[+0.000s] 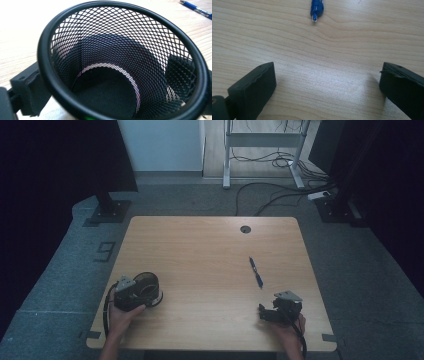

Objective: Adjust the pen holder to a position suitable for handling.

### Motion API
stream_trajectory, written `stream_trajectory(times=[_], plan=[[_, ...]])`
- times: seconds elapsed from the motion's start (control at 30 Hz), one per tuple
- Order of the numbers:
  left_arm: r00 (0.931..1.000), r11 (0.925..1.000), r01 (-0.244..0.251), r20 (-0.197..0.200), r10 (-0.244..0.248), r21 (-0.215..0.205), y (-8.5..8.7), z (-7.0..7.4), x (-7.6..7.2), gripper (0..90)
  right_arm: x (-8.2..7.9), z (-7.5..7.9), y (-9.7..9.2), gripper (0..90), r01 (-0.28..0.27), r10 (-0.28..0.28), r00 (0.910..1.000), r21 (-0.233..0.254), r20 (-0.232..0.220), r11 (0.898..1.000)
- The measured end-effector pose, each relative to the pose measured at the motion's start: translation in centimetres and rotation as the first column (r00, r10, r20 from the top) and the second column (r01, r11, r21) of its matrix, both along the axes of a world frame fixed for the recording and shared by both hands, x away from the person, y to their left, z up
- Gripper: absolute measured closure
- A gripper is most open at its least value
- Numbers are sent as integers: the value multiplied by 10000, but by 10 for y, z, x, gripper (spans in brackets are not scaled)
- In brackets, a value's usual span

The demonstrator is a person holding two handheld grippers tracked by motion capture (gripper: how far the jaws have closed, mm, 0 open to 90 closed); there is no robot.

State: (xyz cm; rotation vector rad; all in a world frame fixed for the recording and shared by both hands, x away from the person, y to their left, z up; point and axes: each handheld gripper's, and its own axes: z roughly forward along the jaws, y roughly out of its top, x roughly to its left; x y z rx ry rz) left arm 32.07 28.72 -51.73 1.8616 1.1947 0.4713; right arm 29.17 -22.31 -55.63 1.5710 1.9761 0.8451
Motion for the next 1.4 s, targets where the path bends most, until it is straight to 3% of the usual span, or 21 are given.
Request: stream_trajectory(times=[0.13, 0.47, 0.87, 1.4], plan=[[9997, 9999, -65, 236, 62, 125, -2, -2, 0, 69, 0, 0, 0, 2, 0, 0, 10000, 0, 3, 10000], [9992, 9998, -35, 405, 27, 189, 0, -3, -2, 79, 0, 0, 0, 3, -5, 5, 10000, 0, 1, 10000], [9983, 9997, -180, 544, 188, -145, 6, 3, -7, 86, 0, 0, 0, 3, -23, 23, 10000, -6, 4, 10000], [9955, 9993, 137, 938, -105, -344, -1, 14, -13, 88, 0, 0, 0, 3, -24, 24, 10000, -7, 6, 10000]])
